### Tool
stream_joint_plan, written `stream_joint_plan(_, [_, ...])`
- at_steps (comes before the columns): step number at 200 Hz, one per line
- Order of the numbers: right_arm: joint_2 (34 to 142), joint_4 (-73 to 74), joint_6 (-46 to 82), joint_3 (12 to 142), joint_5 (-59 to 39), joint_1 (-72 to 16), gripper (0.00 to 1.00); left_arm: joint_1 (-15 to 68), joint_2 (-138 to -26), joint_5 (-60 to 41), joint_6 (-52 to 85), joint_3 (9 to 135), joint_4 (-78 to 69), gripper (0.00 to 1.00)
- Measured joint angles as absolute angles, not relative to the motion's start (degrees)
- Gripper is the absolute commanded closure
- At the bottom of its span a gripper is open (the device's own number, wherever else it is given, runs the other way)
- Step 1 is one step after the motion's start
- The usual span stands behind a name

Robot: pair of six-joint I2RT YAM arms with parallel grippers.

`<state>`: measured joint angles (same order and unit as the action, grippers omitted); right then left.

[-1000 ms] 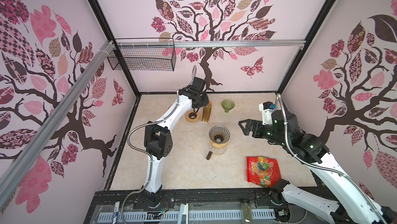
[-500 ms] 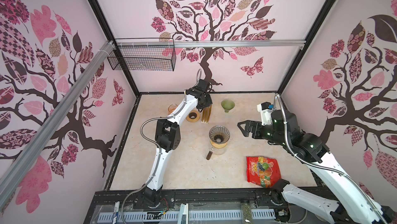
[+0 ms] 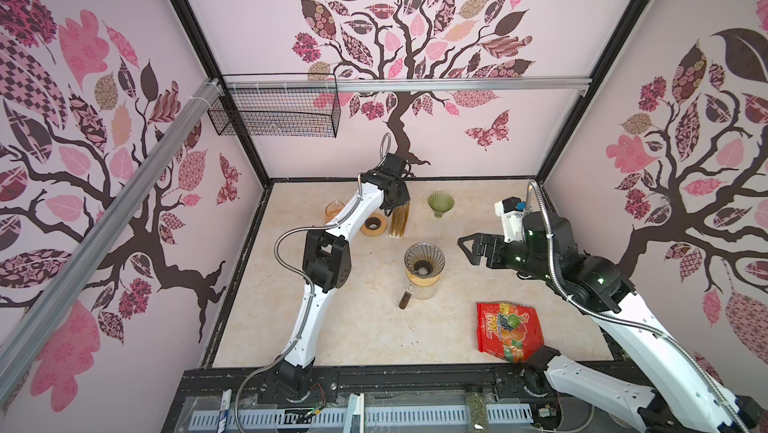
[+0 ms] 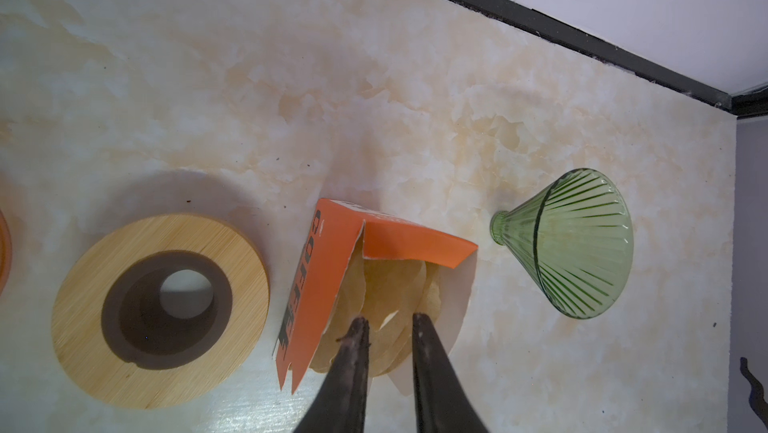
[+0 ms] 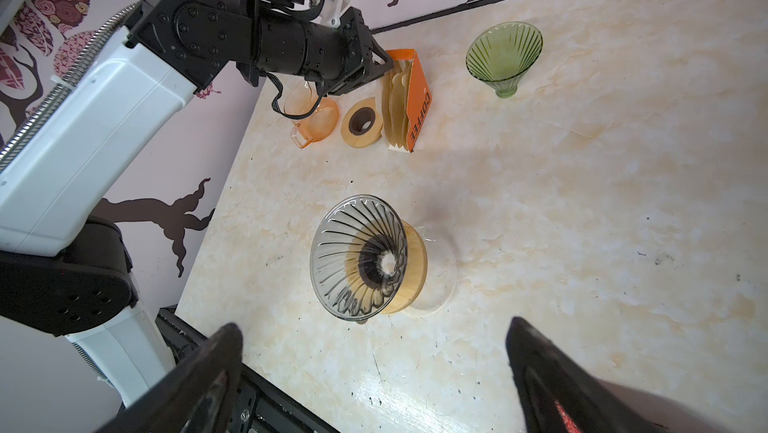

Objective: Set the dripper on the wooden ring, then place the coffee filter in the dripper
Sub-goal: 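Lower the open left gripper into the box and pinch the front paper filter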

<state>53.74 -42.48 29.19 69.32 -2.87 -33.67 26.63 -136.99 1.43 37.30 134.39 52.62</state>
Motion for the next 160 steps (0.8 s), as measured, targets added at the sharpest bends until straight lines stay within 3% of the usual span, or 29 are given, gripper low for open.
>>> stream_joint_plan(83, [54.3,-42.5,28.4,69.4,-3.2,-33.7,0.00,26.6,-140.6,2.3,37.3,134.9,53.1,0.80])
stream_joint_plan(160, [54.4,-42.5,28.1,69.4,-3.2,-33.7,0.00,26.6,-140.7,2.9,37.2,135.5,53.3,0.95])
